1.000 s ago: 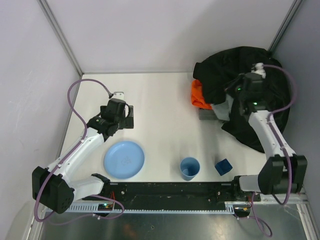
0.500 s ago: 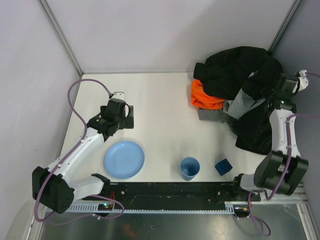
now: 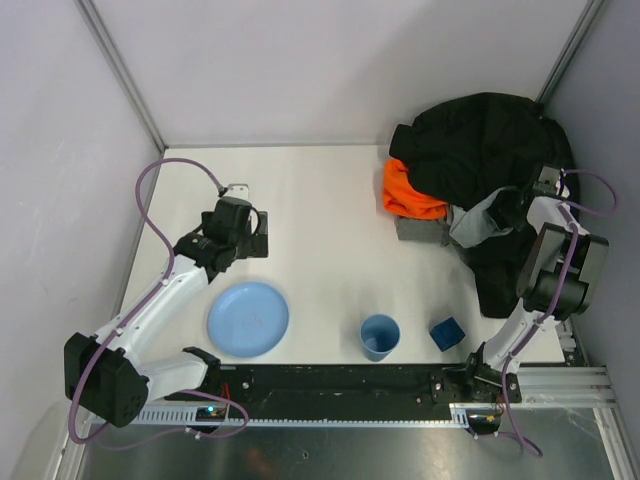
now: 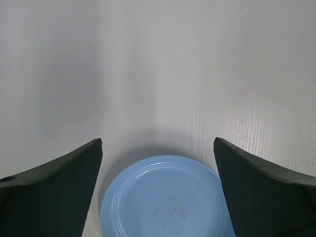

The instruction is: Pick out a specific cloth from the pile

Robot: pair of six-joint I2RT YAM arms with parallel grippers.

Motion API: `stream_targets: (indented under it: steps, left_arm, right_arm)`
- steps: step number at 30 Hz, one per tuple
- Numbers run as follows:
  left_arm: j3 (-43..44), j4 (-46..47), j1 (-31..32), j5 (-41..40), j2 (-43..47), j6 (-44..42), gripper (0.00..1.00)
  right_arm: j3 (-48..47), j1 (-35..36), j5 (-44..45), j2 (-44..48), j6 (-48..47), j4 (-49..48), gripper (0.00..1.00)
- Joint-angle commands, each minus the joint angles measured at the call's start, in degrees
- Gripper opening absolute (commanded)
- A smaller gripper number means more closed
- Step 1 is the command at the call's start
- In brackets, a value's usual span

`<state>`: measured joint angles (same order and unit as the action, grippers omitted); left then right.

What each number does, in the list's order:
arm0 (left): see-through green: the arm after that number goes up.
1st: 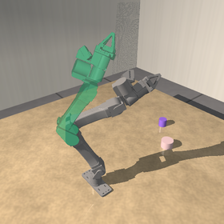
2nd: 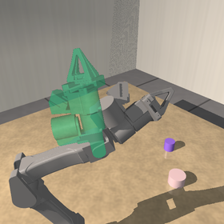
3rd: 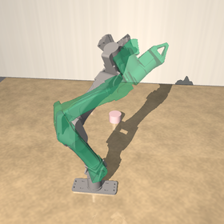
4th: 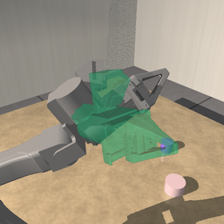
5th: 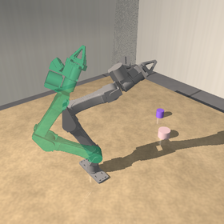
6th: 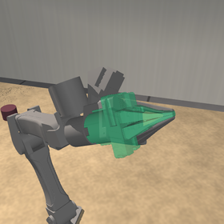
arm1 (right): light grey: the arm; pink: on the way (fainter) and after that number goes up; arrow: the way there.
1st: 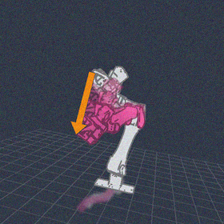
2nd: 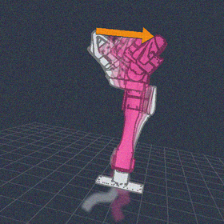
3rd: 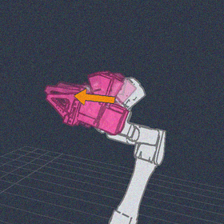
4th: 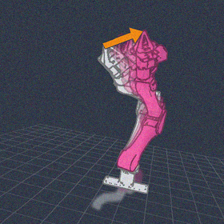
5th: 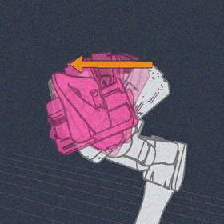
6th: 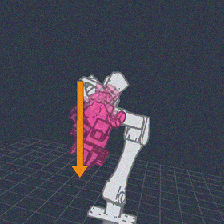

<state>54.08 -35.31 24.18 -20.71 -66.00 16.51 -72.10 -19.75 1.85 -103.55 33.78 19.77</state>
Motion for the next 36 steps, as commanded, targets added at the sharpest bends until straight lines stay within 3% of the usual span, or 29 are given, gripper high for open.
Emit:
stream_targets:
  steps: [1, 5, 11, 13, 15, 17, 20, 25, 29, 36]
  left_arm:
    - [0.09, 0.72, -0.3, 0.44, 1.18, 0.61, 1.0]
    - [0.04, 0.64, -0.36, 0.41, 1.43, 0.54, 1.0]
    - [-0.03, 0.68, -0.36, 0.49, 1.99, 0.54, 1.0]
    - [-0.01, 0.68, -0.37, 0.54, 1.96, 0.54, 1.0]
    - [0.02, 0.66, -0.39, 0.68, 1.98, 0.54, 1.0]
    - [0.05, 0.65, -0.37, 0.7, 1.94, 0.49, 1.0]
    - [0.12, 0.68, -0.33, 0.83, 2.05, 0.47, 1.0]
    - [-0.14, 0.67, -0.37, 1.05, 2.55, 0.58, 1.0]
    - [-0.2, 0.6, -0.37, 1.35, 2.9, 0.62, 1.0]
    - [-0.17, 0.61, -0.36, 1.55, 3.12, 0.63, 1.0]
  right_arm:
    - [0.82, -0.73, -6.87, -6.43, -3.01, 7.76, 0.0]
    - [0.82, -0.81, -10.19, -4.55, -5.06, 8.5, 0.01]
    - [0.86, -0.57, -9.94, 4.7, -8.67, 11.02, 0.12]
    - [1.18, -0.56, -9.8, 8.76, -9.6, 12.05, 0.39]
    - [1.54, -0.56, -9.94, 13.01, -10.18, 13.02, 0.59]
    - [1.7, -0.62, -9.67, 17.28, -10.35, 14.27, 0.73]
    - [1.88, -0.72, -9.1, 23.84, -10.11, 16.6, 0.87]
    - [3.94, 0.03, -9.2, 34.43, -9.05, 19.28, 0.97]
    - [5.16, 3.39, -7.56, 40.55, -8.83, 20.53, 0.99]
    - [5.27, 14.47, 0.83, 41.24, -8.22, 22.49, 0.99]
